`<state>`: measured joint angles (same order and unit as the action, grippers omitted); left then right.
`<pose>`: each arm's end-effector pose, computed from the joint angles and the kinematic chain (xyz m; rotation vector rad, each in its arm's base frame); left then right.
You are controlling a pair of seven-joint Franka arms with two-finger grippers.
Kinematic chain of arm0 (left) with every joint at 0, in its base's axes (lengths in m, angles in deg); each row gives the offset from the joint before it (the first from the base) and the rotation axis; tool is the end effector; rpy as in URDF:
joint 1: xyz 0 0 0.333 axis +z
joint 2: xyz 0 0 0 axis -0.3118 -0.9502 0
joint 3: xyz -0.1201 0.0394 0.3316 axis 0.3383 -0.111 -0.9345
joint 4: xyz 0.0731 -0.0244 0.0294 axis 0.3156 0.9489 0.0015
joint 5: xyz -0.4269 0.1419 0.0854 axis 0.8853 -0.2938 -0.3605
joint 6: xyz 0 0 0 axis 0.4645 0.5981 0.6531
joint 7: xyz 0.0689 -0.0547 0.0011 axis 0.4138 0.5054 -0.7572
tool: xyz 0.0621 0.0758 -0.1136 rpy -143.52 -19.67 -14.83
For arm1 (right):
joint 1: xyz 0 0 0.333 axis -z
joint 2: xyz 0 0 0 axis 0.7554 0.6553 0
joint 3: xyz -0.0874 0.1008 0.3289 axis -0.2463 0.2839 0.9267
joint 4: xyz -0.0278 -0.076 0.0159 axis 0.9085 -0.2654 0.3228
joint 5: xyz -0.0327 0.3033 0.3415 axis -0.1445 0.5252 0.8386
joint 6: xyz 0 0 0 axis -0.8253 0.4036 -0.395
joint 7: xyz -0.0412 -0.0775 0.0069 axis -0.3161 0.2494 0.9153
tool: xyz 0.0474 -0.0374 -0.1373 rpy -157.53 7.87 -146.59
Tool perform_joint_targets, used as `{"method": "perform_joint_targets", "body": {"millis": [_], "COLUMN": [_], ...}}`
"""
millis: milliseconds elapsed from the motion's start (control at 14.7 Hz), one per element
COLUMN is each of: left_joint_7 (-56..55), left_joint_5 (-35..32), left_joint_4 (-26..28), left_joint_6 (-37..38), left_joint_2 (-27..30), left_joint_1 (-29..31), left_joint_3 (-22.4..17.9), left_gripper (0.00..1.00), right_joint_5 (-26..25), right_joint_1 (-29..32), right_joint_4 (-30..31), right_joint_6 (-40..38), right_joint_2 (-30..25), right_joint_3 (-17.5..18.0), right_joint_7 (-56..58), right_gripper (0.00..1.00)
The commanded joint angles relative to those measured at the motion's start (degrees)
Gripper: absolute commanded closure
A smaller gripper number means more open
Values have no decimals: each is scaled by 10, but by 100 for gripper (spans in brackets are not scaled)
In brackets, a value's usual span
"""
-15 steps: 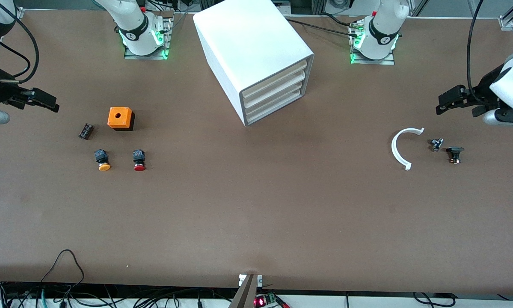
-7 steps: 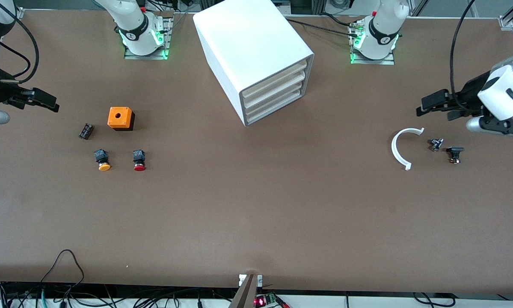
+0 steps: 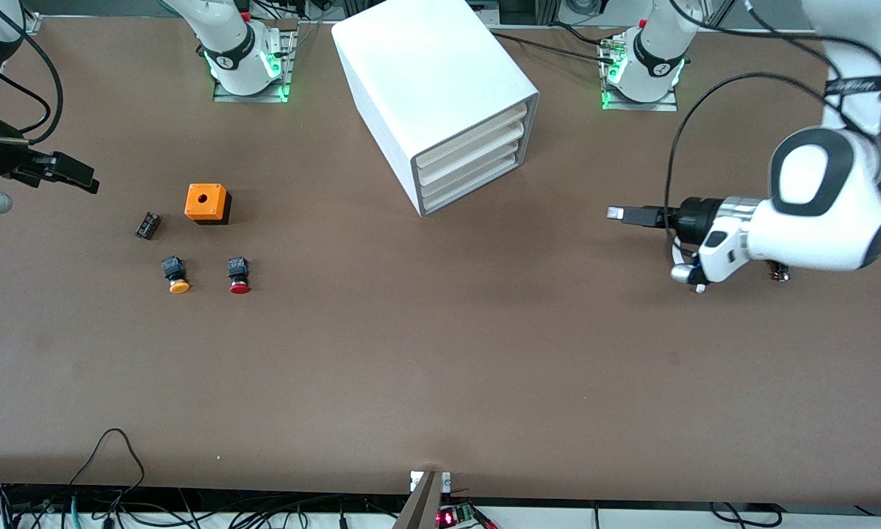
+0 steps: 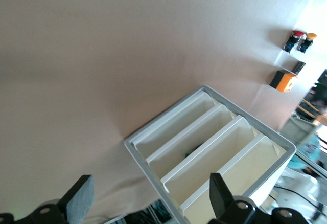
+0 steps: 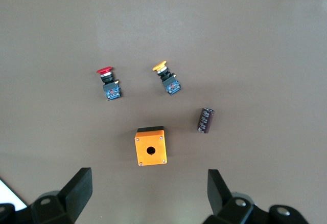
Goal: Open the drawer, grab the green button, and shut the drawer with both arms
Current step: 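Reach the left gripper to the handle of the lowest cabinet drawer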
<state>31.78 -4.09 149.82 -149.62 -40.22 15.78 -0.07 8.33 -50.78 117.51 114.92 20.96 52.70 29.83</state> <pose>0.6317 -0.1262 0.3349 2.3652 0.1425 -0.6850 0.6062 -0.0552 0.5316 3.1084 -0.1562 -0.1320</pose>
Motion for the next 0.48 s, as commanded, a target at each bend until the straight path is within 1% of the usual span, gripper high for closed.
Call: {"method": "perform_joint_targets", "body": {"millis": [0,68,204,271,407], "left_joint_7": [8,8,9,16,77], "left_joint_5": [19,21,35,54,91], "left_joint_4": [4,1,6,6,17], "left_joint_6": [1,-13,-59,-65,-85], "left_joint_2": [-21,-35,-58,-78,-113], "left_joint_1": [-51,-67,-79,-96,-126], "left_joint_3": [-3,-3,-2,-2,-2], "left_gripper": [0,0,0,0,0], "right_joint_5": [-3,-1,1,2,30], "right_joint_1": [0,0,0,-2,-2], "right_joint_4": [9,9,7,5,-9], "right_joint_6": [11,13,15,17,8], "right_joint_2": [-7,-6,-6,-5,9], "right_joint_3": [1,1,3,4,5], "right_joint_7": [-9,-9,-9,-9,-7], "right_gripper": [0,0,0,0,0]}}
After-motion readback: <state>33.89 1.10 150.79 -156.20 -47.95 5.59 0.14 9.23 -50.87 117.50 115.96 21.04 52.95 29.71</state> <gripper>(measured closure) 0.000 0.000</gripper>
